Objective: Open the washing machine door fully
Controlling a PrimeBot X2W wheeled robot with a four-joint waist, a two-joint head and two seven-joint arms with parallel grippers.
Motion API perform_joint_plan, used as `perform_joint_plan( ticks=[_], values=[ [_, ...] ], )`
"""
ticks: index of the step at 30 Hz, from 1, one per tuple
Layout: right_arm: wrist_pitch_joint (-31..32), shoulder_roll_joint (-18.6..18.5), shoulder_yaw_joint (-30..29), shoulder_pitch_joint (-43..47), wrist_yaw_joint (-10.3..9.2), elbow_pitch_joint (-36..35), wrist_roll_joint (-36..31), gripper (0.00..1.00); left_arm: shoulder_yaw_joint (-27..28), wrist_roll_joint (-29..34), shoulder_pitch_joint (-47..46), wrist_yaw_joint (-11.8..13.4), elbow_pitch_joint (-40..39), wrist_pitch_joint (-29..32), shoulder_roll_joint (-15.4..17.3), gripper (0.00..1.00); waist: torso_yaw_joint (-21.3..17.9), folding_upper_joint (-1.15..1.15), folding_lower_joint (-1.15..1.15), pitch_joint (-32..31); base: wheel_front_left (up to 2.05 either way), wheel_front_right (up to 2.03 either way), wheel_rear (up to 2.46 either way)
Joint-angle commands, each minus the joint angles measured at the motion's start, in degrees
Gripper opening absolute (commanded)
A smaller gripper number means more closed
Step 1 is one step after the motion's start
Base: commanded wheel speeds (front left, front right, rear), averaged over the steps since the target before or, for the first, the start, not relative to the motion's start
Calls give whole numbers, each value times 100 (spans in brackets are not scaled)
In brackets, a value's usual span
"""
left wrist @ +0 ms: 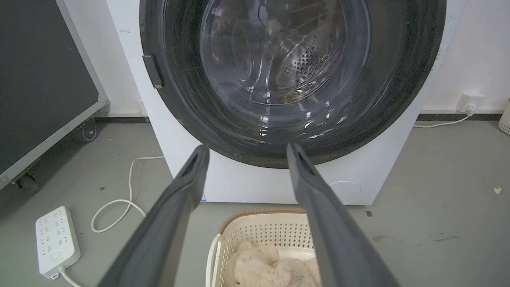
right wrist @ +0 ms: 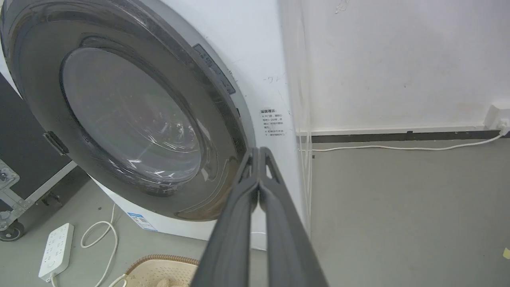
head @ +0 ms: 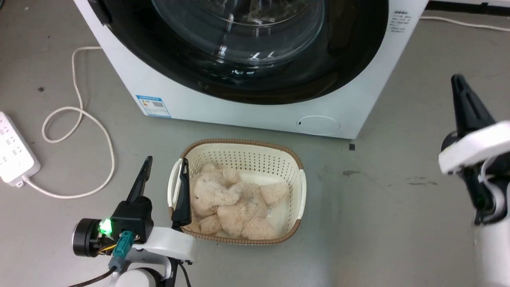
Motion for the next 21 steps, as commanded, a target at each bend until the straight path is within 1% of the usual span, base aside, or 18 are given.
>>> perform_joint_plan(
  ticks=[1,8,13,21],
  values=[
    [60,-17,-52,-239,-2,90,132,0,-35,-50,-89,40,-36,-63,4,100,35,0,-1,50,0,0,0],
    [573,-3,-290,-1016,-2,684,700,0,-101,-55,-173,73,-80,-147,4,100,143,0,-1,258,0,0,0],
    [890,51,-622,-1642,-2,1144,1092,0,-168,-69,-261,99,-112,-207,4,100,226,0,-1,423,0,0,0],
    [1430,100,-1091,-2572,-3,1924,1522,0,-269,-90,-351,149,-149,-302,4,100,369,0,-1,661,0,0,0]
  ],
)
